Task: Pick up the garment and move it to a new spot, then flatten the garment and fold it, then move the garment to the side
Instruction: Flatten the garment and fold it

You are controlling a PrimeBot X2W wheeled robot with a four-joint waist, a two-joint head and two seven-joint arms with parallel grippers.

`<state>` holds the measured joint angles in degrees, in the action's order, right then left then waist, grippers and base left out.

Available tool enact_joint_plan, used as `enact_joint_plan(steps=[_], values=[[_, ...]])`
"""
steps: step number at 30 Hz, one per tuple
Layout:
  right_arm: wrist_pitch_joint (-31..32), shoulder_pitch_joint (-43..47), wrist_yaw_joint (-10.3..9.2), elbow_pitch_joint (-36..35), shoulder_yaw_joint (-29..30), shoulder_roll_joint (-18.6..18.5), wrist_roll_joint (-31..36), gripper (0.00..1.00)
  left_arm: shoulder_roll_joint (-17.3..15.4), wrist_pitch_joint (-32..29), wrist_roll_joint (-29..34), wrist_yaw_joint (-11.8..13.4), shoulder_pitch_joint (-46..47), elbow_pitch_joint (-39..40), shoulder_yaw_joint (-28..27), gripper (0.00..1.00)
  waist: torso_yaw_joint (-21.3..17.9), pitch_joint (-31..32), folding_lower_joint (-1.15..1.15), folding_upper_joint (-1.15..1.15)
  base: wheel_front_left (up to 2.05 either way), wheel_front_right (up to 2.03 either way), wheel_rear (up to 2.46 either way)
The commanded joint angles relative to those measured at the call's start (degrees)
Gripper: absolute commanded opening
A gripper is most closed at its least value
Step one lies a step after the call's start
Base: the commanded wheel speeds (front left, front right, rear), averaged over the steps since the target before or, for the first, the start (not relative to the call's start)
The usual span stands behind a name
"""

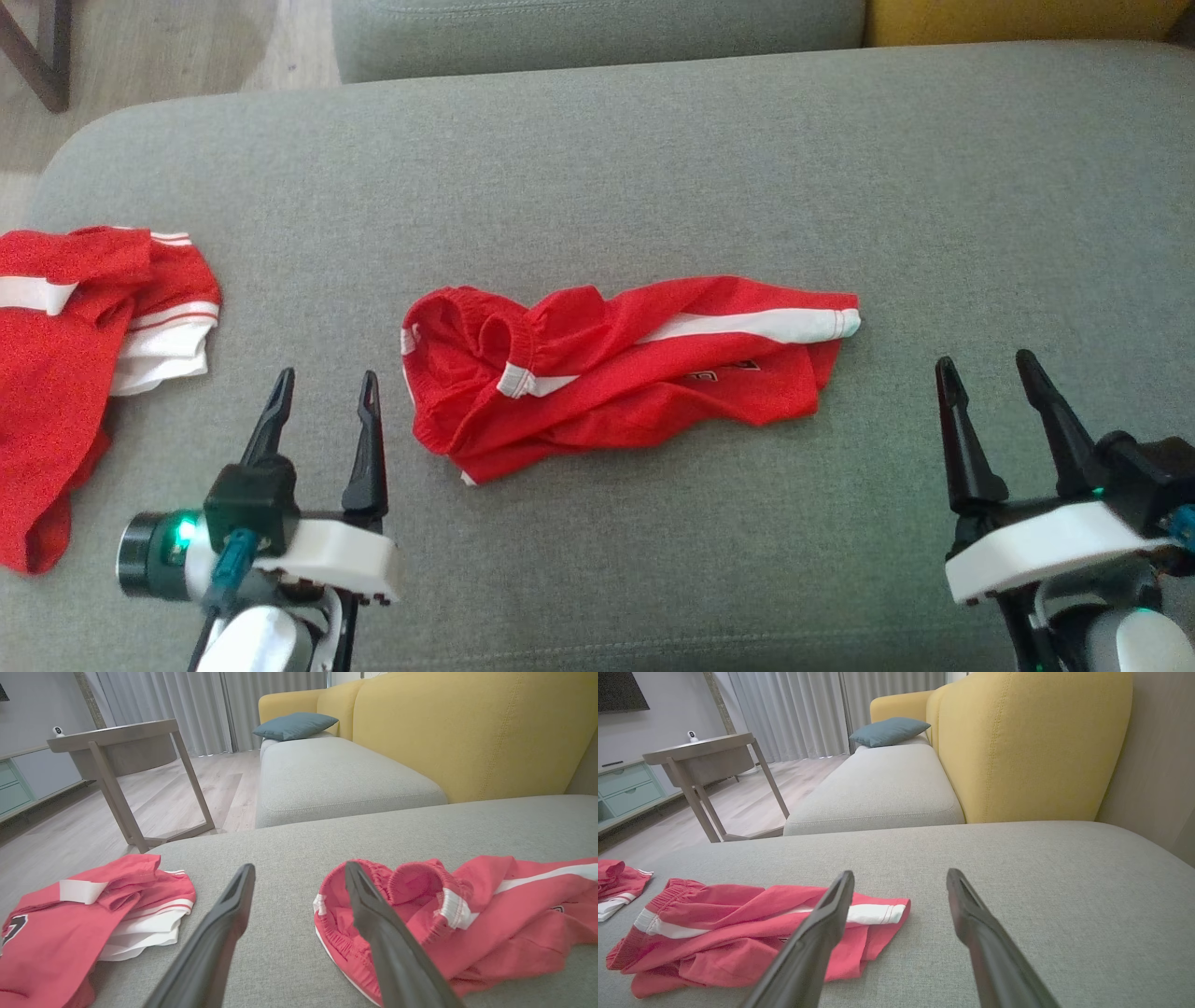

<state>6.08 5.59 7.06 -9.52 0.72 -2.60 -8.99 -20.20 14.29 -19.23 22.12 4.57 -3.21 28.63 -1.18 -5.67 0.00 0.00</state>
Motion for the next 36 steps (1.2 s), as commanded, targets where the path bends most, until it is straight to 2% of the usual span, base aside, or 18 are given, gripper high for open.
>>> enact_joint_plan(steps=[1,9,13,17,18,23,28,32,33,34,36], values=[[-0.2,-1.3,0.43,-2.1,-1.2,-0.4,0.0,1.00,-1.4,0.7,0.3,-0.2,1.5,1.9,-2.8,1.00,0.0,0.1,0.00,0.00,0.00,0.00,0.00],[-0.4,-1.3,0.43,-1.7,-1.3,-0.3,-0.2,1.00,-1.0,0.7,-0.1,-0.9,1.8,1.3,-2.6,1.00,0.1,0.3,0.00,0.00,0.00,0.00,0.00],[-0.4,-1.5,0.43,-1.7,-1.3,-0.3,-0.2,1.00,-0.3,0.0,0.3,-3.1,4.3,1.5,-0.4,1.00,0.4,-0.2,0.00,0.00,0.00,0.00,0.00],[-0.4,-2.0,0.43,-1.7,-1.7,-0.3,-0.2,1.00,1.2,-4.6,-0.5,-7.4,8.7,1.1,3.3,1.00,0.4,-1.0,0.00,0.00,0.00,0.00,0.00],[-0.4,-2.0,0.43,-1.7,-1.7,-0.3,-0.2,1.00,1.2,-4.6,-0.5,-7.4,8.7,1.1,3.3,1.00,0.4,-1.0,0.00,0.00,0.00,0.00,0.00],[-0.6,-2.7,0.43,-1.4,-2.4,-0.3,-0.5,1.00,3.3,-12.2,-3.2,-11.7,13.0,-0.8,6.4,1.00,-0.5,-2.2,0.00,0.00,0.00,0.00,0.00],[-0.9,-3.1,0.43,-0.8,-2.6,-0.3,-0.8,1.00,3.9,-18.5,-5.5,-12.7,15.2,-3.8,7.0,1.00,-1.9,-3.4,0.00,0.00,0.00,0.00,0.00],[-1.2,-3.4,0.43,-0.4,-2.2,-0.3,-1.0,1.00,3.8,-20.7,-7.0,-13.0,15.7,-4.3,6.7,1.00,-2.6,-4.3,0.00,0.00,0.00,0.00,0.00],[-1.3,-3.5,0.43,-0.2,-2.1,-0.3,-1.0,1.00,3.6,-20.9,-7.1,-13.1,15.8,-4.3,6.6,0.68,-2.6,-4.5,0.00,0.00,0.00,0.00,0.00],[-1.4,-3.5,0.43,-0.1,-2.0,-0.3,-1.1,1.00,3.5,-21.0,-7.3,-13.1,15.8,-4.2,6.5,0.00,-2.7,-4.6,0.00,0.00,0.00,0.00,0.00],[-1.5,-3.6,0.43,0.2,-1.7,-0.3,-1.1,1.00,3.4,-20.9,-7.4,-13.2,15.9,-4.1,6.5,0.00,-2.7,-4.9,0.00,0.00,0.00,0.00,0.00]])
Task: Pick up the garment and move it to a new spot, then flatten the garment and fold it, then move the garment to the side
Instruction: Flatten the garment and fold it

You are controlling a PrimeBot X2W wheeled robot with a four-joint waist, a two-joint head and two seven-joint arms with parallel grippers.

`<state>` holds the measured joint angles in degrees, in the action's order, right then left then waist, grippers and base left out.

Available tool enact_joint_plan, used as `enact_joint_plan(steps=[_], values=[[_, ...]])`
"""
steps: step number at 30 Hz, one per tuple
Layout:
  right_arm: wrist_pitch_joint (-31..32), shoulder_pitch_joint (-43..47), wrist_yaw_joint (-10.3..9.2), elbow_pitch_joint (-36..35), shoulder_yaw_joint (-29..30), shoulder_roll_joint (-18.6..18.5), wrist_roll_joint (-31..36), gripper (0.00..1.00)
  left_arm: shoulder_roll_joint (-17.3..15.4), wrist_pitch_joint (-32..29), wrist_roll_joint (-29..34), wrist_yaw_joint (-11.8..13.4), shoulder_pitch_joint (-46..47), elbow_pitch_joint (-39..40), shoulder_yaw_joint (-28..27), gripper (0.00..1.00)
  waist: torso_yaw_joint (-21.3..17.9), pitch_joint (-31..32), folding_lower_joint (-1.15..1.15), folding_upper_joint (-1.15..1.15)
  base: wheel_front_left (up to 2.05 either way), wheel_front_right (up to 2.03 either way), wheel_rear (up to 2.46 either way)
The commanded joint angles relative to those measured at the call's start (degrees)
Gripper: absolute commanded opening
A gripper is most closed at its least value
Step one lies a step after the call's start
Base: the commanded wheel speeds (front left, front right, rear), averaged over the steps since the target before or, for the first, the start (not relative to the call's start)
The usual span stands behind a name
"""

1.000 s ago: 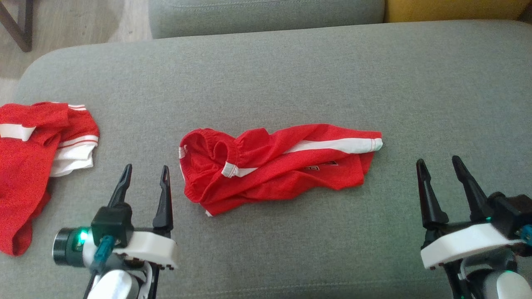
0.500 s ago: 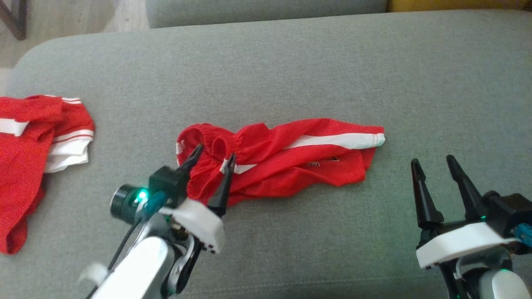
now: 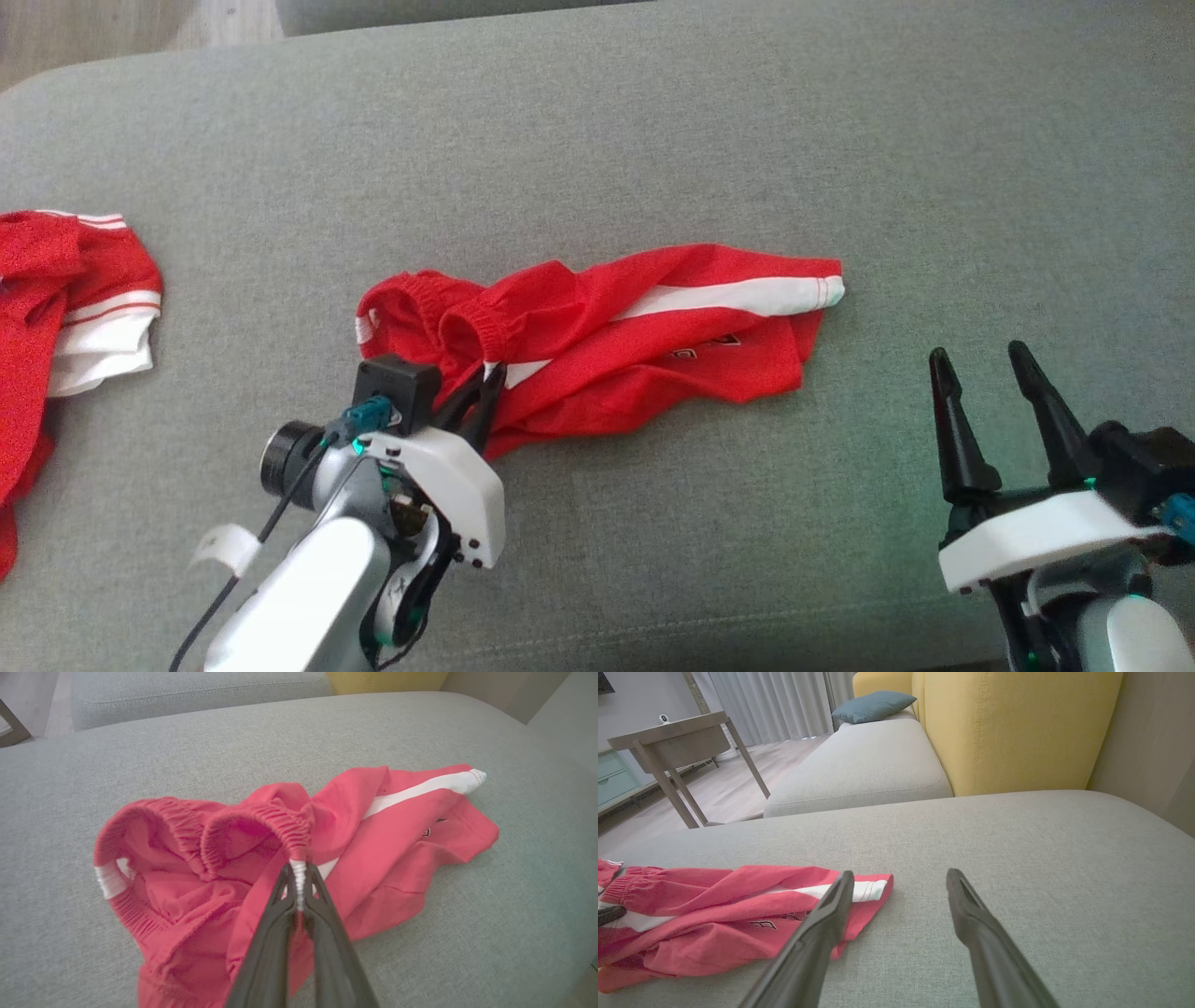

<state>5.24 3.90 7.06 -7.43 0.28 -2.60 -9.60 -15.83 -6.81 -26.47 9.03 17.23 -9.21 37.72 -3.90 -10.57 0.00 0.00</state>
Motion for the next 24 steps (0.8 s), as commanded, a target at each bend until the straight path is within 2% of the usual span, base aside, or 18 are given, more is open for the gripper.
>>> enact_joint_plan(steps=[1,7,20,24], values=[[-0.6,-2.1,0.43,-1.6,-1.0,-0.3,-0.4,1.00,-1.0,0.2,-0.2,-0.1,3.3,2.0,-2.6,0.00,0.1,-0.2,0.00,0.00,0.00,0.00,0.00],[2.1,-3.5,0.43,2.0,-0.3,-1.3,-2.0,1.00,-1.2,0.4,0.5,0.0,4.3,2.9,-2.2,0.00,1.2,-1.8,0.00,0.00,0.00,0.00,0.00],[12.4,-16.5,0.43,10.6,-4.8,-8.6,-10.2,1.00,0.0,1.9,2.2,-0.1,8.6,3.8,-1.1,0.00,4.8,-8.2,0.00,0.00,0.00,0.00,0.00],[14.0,-18.8,0.43,13.3,-6.0,-9.4,-11.8,1.00,0.4,2.3,2.3,-0.1,9.2,3.3,-0.8,0.00,5.4,-8.8,0.00,0.00,0.00,0.00,0.00]])
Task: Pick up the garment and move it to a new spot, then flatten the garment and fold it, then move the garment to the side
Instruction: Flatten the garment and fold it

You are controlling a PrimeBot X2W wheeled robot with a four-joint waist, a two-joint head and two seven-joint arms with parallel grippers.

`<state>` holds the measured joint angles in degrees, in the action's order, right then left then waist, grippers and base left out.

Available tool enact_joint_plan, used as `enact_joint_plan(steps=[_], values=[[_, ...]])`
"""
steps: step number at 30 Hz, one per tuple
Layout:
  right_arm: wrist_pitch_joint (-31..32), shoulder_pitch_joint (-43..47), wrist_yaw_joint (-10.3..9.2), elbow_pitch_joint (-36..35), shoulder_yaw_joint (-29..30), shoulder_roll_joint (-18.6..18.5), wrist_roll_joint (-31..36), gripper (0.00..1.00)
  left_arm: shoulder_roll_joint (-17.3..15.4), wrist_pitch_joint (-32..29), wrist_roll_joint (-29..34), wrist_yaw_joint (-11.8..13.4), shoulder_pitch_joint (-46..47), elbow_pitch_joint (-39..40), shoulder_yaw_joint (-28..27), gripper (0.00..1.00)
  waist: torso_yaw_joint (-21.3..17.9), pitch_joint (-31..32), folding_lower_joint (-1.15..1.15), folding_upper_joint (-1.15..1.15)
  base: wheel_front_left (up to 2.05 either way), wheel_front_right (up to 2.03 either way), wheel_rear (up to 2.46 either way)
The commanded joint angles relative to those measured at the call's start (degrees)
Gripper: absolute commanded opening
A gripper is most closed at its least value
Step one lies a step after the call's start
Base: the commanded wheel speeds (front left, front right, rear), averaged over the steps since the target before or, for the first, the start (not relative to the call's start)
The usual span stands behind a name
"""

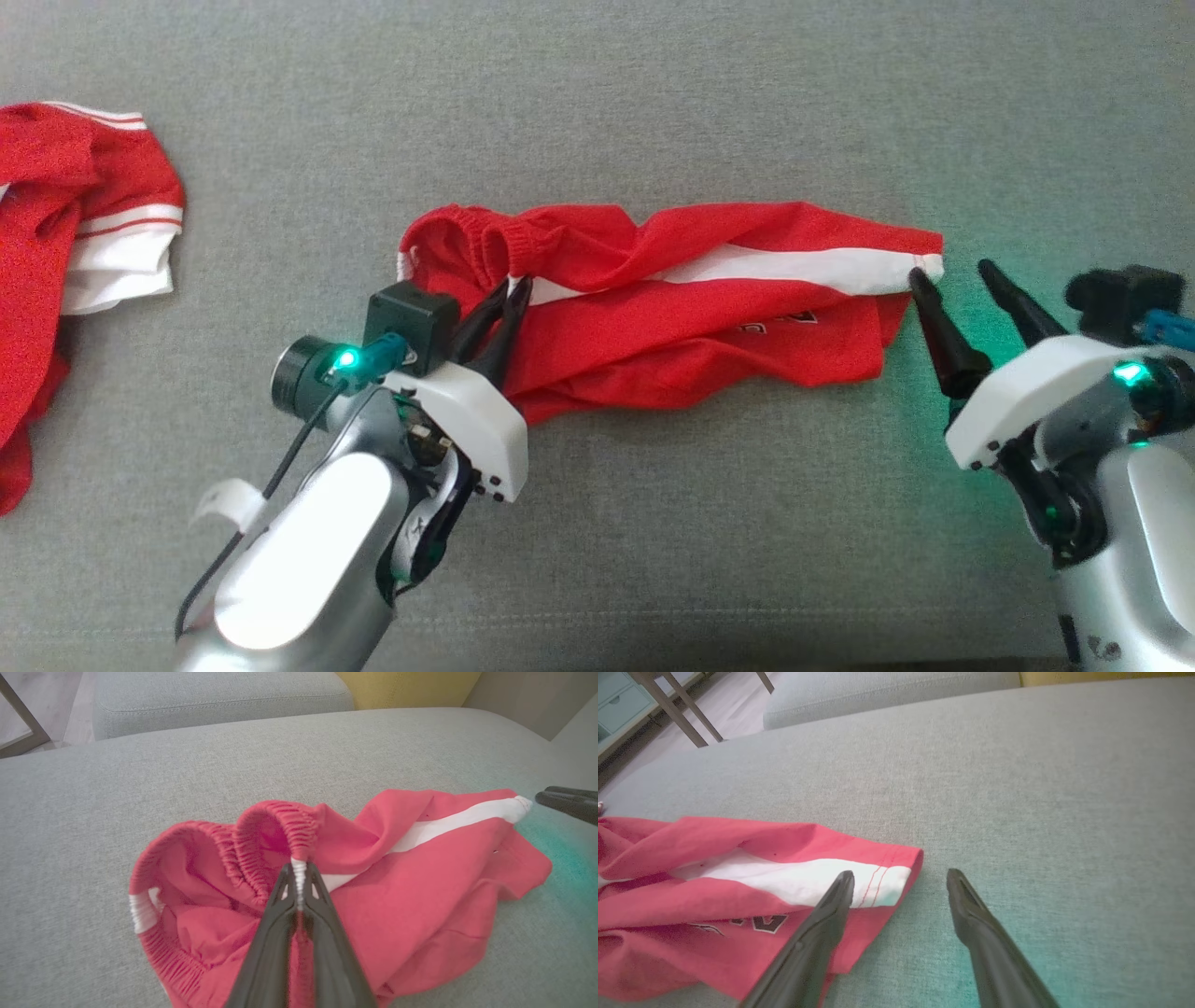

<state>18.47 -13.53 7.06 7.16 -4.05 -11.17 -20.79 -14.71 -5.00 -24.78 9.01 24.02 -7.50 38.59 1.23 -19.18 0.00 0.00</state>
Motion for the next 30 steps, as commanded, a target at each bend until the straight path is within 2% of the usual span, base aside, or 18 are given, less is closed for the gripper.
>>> enact_joint_plan(steps=[1,8,9,10,11,21,30], values=[[1.1,-1.8,0.43,-0.8,-1.9,-0.9,-0.9,1.00,-0.6,0.6,0.6,-0.1,2.5,1.5,-1.6,0.00,0.3,-0.4,0.00,0.00,0.00,0.00,0.00],[1.0,-3.4,0.43,0.9,-3.2,-1.6,-2.7,1.00,-0.4,1.1,0.7,-0.2,3.1,1.0,-1.3,0.00,0.6,-1.2,0.00,0.00,0.00,0.00,0.00],[1.2,-3.6,0.43,1.2,-3.6,-1.6,-3.2,0.76,-0.4,1.2,0.7,-0.2,3.2,0.9,-1.3,0.00,0.6,-1.3,0.00,0.00,0.00,0.00,0.00],[1.3,-3.8,0.43,1.3,-4.0,-1.8,-3.6,0.43,-0.4,1.3,0.7,-0.2,3.2,0.8,-1.3,0.00,0.6,-1.4,0.00,0.00,0.00,0.00,0.00],[0.9,-3.9,0.43,1.2,-4.4,-1.9,-3.9,0.00,-0.4,1.5,0.7,-0.1,3.3,0.7,-1.2,0.00,0.6,-1.5,0.00,0.00,0.00,0.00,0.00],[-4.1,-2.8,0.43,-2.5,-4.4,-4.1,-5.4,0.00,-1.2,7.4,1.1,1.0,3.7,2.6,-3.6,0.00,0.1,1.2,0.00,0.00,0.00,0.00,0.00],[-10.2,-4.5,0.43,-15.2,-0.6,-7.7,-2.2,0.00,-4.3,9.5,1.3,2.3,7.2,11.1,-8.2,0.00,-0.9,6.8,0.00,0.00,0.00,0.00,0.00]])
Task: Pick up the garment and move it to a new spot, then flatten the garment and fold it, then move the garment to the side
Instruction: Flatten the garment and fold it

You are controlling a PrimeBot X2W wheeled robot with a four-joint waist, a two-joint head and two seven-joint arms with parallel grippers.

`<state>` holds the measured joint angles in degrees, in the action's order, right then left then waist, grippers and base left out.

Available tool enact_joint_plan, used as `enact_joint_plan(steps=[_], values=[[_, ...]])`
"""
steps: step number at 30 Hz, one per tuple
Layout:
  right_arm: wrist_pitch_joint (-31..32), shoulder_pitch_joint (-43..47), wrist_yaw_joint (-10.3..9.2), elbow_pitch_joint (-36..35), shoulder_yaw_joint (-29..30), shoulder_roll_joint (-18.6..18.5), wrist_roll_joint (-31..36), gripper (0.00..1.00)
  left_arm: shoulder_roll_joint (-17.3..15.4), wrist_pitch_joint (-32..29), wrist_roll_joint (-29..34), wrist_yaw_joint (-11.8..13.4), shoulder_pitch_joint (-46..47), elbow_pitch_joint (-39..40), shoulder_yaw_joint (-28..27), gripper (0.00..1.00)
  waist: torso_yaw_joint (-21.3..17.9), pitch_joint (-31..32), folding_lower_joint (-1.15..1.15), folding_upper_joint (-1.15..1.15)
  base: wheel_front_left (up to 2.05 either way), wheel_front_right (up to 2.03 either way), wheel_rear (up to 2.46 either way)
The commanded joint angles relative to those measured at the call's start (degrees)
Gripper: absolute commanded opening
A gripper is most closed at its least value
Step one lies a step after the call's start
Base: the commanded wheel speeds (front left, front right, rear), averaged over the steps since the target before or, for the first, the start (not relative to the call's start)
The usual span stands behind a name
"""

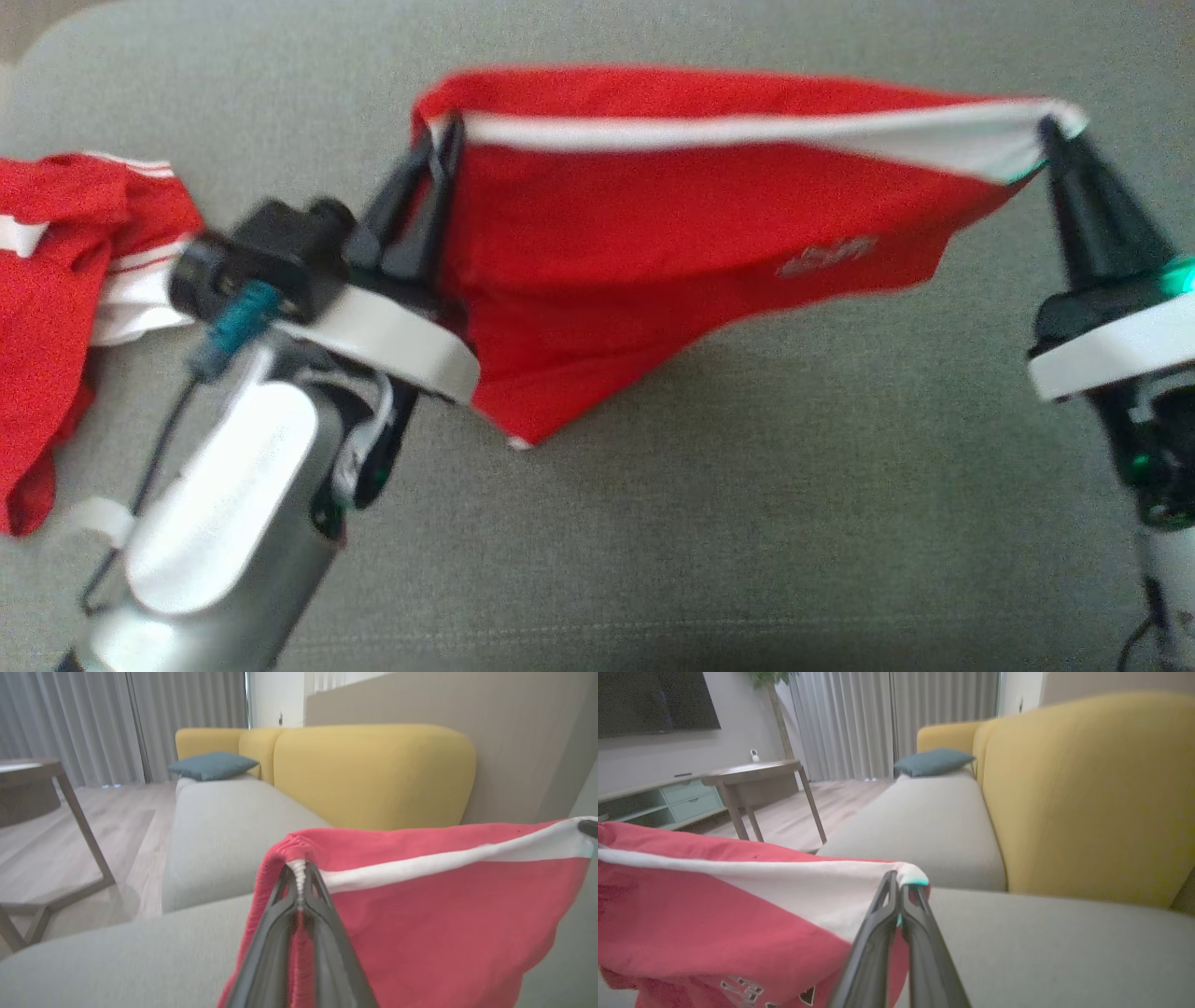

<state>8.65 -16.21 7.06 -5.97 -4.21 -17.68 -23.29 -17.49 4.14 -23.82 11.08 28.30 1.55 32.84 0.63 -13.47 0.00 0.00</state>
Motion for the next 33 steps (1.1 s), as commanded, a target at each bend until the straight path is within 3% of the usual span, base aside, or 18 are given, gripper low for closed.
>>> enact_joint_plan(steps=[1,10,19,26,33], values=[[-0.7,-2.2,0.43,-3.7,0.1,-1.5,0.7,0.00,-1.8,0.4,0.3,0.3,3.6,3.2,-3.1,0.00,-0.4,1.7,0.00,0.00,0.00,0.00,0.00],[0.6,-5.6,0.43,-16.2,5.2,-3.3,4.2,0.00,-4.3,-2.7,0.9,0.6,10.6,11.0,-6.2,0.00,-1.4,6.3,0.00,0.00,0.00,0.00,0.00],[3.5,-8.1,0.43,-17.5,7.0,-2.4,3.5,0.00,-3.7,-5.1,0.5,0.3,14.0,11.4,-5.8,0.00,-2.1,6.2,0.00,0.00,0.00,0.00,0.00],[2.6,-16.1,0.43,-8.2,5.7,-0.8,1.8,0.00,-0.8,-4.1,-1.5,-2.3,20.1,1.9,-5.4,0.00,-2.7,2.1,0.00,0.00,0.00,0.00,0.00],[-5.4,-34.2,0.43,10.1,2.1,0.5,2.8,0.00,4.7,5.7,-1.4,-6.2,33.7,-17.6,-6.2,0.00,-2.7,-2.7,0.00,0.00,0.00,0.00,0.00]])
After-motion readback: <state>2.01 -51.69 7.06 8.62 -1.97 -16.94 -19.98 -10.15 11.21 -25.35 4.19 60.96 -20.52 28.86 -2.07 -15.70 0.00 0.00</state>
